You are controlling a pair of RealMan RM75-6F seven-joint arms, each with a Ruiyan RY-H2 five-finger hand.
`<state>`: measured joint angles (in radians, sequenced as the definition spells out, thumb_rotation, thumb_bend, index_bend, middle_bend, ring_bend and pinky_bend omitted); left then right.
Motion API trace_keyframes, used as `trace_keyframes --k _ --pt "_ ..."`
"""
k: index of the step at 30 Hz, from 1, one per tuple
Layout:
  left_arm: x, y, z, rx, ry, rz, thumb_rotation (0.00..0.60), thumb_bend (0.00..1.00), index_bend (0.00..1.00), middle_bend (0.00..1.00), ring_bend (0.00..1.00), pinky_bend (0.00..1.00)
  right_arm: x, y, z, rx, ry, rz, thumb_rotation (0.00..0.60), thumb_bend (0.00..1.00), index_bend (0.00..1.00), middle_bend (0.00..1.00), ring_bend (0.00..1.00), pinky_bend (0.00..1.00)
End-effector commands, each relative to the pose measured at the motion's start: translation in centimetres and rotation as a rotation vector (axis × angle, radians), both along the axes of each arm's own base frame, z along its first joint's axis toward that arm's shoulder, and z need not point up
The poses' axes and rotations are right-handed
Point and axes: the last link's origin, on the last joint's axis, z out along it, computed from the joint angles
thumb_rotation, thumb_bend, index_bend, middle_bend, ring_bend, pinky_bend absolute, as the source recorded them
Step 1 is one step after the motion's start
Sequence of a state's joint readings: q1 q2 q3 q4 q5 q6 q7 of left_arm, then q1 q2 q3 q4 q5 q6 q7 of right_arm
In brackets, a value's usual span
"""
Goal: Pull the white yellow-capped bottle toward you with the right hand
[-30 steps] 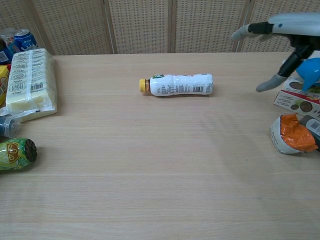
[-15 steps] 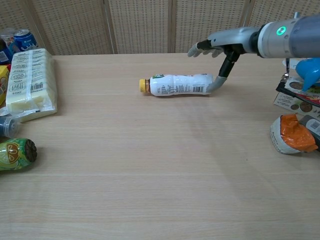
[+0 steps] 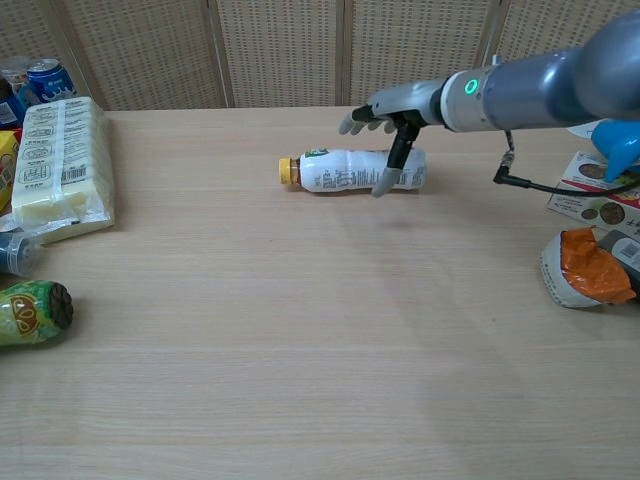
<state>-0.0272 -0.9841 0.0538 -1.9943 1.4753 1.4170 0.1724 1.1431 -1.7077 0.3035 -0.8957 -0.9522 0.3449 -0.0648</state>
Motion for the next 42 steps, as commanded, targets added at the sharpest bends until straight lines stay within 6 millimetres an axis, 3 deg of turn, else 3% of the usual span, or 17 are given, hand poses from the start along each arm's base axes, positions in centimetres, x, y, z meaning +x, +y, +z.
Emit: trace_keyframes --k 1,11,23,33,42 --pt "-0.2 -0.1 0.1 0.005 0.000 0.005 0.600 0.31 0.19 0.09 0.00 0.00 0.9 -0.2 -1.6 0.037 0.028 0.004 0.600 0.10 0.00 0.00 0.00 0.00" --pt "-0.7 0.0 0.1 0.007 -0.008 0.007 0.600 0.31 0.19 0.09 0.00 0.00 -0.4 -0.1 -2.9 0.072 0.093 -0.007 0.600 0.10 0.00 0.00 0.00 0.00" --pt "-0.2 0.8 -0.6 -0.009 -0.028 -0.037 0.600 0.31 0.19 0.09 0.00 0.00 -3.2 4.2 0.4 0.061 0.104 0.068 0.600 0.10 0.00 0.00 0.00 0.00" --pt "-0.1 0.2 -0.1 0.012 -0.035 -0.043 0.600 0.31 0.19 0.09 0.00 0.00 -3.0 5.5 1.6 0.011 0.099 0.076 0.600 0.10 0.00 0.00 0.00 0.00" --pt "-0.5 -0.9 0.5 0.029 -0.033 -0.025 0.600 0.31 0.19 0.09 0.00 0.00 -3.0 5.5 0.5 0.021 0.102 0.059 0.600 0.10 0.00 0.00 0.00 0.00"
